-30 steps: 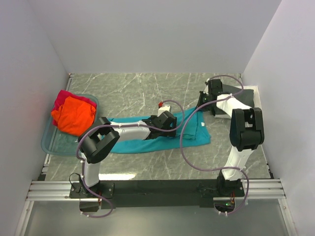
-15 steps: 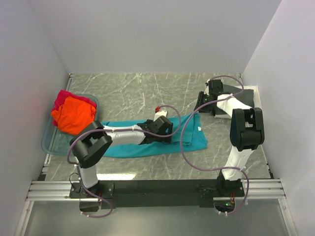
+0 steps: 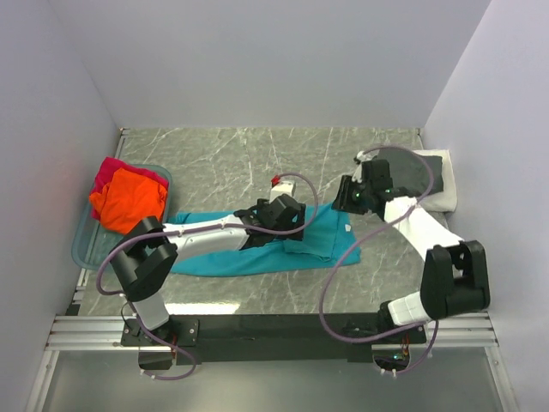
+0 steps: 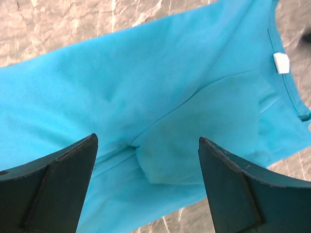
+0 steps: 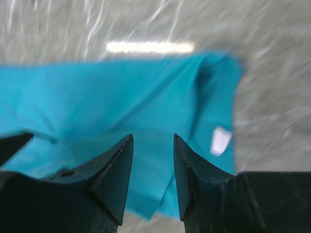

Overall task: Fold and stack the t-shirts
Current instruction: Fold the tshirt

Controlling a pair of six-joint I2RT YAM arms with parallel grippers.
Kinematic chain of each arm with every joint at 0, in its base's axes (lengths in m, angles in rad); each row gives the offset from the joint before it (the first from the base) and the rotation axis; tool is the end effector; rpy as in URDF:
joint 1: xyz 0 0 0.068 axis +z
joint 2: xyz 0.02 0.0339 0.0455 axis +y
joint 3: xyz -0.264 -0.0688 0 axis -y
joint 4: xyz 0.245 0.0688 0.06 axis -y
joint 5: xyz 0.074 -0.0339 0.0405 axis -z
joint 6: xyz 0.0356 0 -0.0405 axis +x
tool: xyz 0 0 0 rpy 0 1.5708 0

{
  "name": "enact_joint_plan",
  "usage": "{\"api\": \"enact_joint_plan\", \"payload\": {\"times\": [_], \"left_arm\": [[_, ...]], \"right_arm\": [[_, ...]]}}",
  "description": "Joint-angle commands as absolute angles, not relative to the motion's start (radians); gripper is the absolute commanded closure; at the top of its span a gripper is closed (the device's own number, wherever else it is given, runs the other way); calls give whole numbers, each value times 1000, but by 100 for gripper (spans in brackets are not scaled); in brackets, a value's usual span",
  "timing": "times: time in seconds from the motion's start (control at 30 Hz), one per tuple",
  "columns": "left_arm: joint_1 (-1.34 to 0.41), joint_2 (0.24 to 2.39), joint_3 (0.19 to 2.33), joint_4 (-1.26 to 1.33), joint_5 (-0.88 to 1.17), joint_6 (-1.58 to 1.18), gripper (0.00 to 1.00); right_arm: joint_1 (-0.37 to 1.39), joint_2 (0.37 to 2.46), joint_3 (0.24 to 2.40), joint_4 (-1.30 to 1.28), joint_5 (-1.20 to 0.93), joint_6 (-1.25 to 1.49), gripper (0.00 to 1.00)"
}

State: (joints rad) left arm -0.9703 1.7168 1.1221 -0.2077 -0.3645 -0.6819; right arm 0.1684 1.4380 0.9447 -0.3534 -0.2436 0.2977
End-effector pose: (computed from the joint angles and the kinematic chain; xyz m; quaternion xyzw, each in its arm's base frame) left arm 0.2193 -0.2977 0.2100 0.0638 0.9120 -0.1572 0.3734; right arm 0.2955 0.0589 0.2307 0.0170 0.9291 0.1917 0.3158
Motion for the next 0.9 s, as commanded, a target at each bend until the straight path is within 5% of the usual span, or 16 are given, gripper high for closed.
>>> {"api": "enact_joint_plan", "payload": {"times": [0.0, 0.27, 0.87], "left_arm": [[-973, 1750, 1164, -224, -394, -698, 9], [-974, 1698, 1124, -276, -491, -768, 9], [-954, 1692, 953, -281, -531, -879, 6]], "right_arm": [[244, 1359, 878, -371, -218, 333, 54], [442, 1347, 772, -357, -209, 432, 53], [479, 1569, 791, -373, -140, 480, 52]]}}
